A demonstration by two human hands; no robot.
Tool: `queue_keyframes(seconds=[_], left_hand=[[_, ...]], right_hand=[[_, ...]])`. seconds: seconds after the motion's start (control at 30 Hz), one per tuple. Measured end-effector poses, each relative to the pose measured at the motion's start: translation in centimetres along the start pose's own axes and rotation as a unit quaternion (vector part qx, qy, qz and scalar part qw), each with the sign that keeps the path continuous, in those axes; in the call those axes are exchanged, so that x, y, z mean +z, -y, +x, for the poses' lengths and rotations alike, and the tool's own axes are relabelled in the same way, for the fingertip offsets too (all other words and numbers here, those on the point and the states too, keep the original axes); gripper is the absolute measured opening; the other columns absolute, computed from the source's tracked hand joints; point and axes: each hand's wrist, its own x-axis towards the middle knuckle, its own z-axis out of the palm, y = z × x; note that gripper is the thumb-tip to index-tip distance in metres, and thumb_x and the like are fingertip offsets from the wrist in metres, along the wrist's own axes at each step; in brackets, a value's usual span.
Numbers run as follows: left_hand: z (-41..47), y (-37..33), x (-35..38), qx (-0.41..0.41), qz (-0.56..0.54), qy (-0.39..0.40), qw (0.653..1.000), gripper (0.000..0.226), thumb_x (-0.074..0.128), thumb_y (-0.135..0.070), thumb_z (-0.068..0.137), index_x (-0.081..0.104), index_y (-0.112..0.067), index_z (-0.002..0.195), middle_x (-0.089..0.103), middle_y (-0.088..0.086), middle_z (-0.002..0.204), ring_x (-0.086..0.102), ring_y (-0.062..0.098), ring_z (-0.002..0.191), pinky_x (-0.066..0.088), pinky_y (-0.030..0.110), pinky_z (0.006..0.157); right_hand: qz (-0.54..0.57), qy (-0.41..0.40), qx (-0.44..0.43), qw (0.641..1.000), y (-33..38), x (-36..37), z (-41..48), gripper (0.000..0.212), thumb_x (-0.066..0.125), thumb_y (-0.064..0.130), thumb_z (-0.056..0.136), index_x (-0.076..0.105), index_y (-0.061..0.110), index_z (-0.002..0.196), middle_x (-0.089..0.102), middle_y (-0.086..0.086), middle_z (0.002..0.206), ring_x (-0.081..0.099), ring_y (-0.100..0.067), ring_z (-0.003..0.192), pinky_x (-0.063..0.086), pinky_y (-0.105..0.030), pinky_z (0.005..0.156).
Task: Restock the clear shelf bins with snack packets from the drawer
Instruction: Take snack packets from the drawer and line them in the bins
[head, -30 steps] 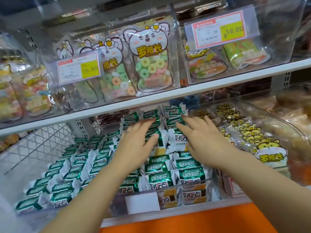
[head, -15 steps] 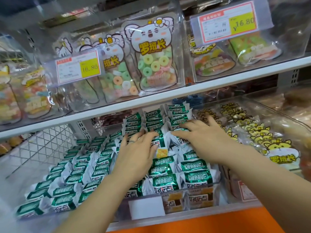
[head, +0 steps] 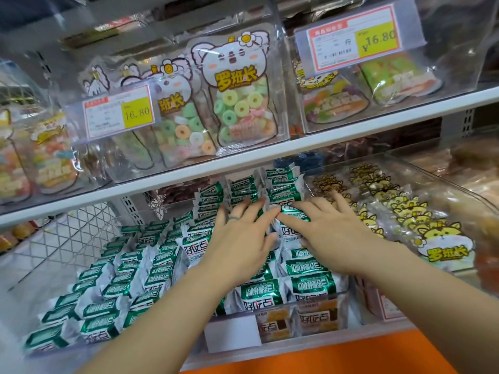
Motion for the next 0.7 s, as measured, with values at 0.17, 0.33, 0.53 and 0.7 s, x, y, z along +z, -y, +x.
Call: queue_keyframes(seconds=[0.17, 0.33, 0.53, 0.7], left_hand=[[0.5, -0.1, -0.2, -0.007, 0.012, -0.006, 1.000, 0.054, 0.031, -0.055, 0.096, 0.019, -0.039, 0.146, 0.014, -0.012, 0.156, 0.007, 0.013, 0.144, 0.001, 0.049, 0.116], [1.1, -1.2, -0.8, 0.031, 0.042, -0.026, 0.998, 0.058, 0.028, -0.057, 0.096, 0.015, -0.036, 0.149, 0.018, -0.014, 0.156, 0.011, 0.013, 0.144, 0.002, 0.051, 0.116], [1.1, -2.3, 0.3, 0.040, 0.066, -0.058, 0.995, 0.051, 0.040, -0.047, 0.097, 0.037, -0.028, 0.144, 0.045, -0.007, 0.144, 0.034, 0.022, 0.137, 0.003, 0.059, 0.112], [1.6, -3.2, -0.2, -0.011, 0.060, -0.008, 0.998, 0.053, 0.036, -0.050, 0.097, 0.028, -0.034, 0.146, 0.031, -0.009, 0.149, 0.020, 0.020, 0.140, 0.001, 0.057, 0.112]], right_hand=[[0.072, -0.015, -0.021, 0.997, -0.3, -0.2, -0.6, 0.065, 0.036, 0.028, 0.100, -0.004, 0.037, 0.150, -0.002, 0.009, 0.160, -0.003, -0.019, 0.146, -0.008, -0.049, 0.117], [0.078, -0.053, 0.025, 0.995, -1.4, -1.0, -0.9, 0.059, 0.040, 0.036, 0.098, 0.014, 0.032, 0.150, 0.008, 0.007, 0.159, 0.004, -0.017, 0.145, -0.002, -0.050, 0.118], [0.090, -0.075, 0.065, 0.991, -1.3, -0.4, -0.8, 0.048, 0.042, 0.041, 0.099, 0.031, 0.038, 0.146, 0.026, 0.015, 0.154, 0.020, -0.018, 0.142, 0.001, -0.053, 0.116], [0.150, -0.054, 0.066, 0.985, -1.8, -0.2, -0.3, 0.048, 0.044, 0.039, 0.098, 0.033, 0.038, 0.145, 0.022, 0.016, 0.156, 0.018, -0.020, 0.143, 0.006, -0.050, 0.117]])
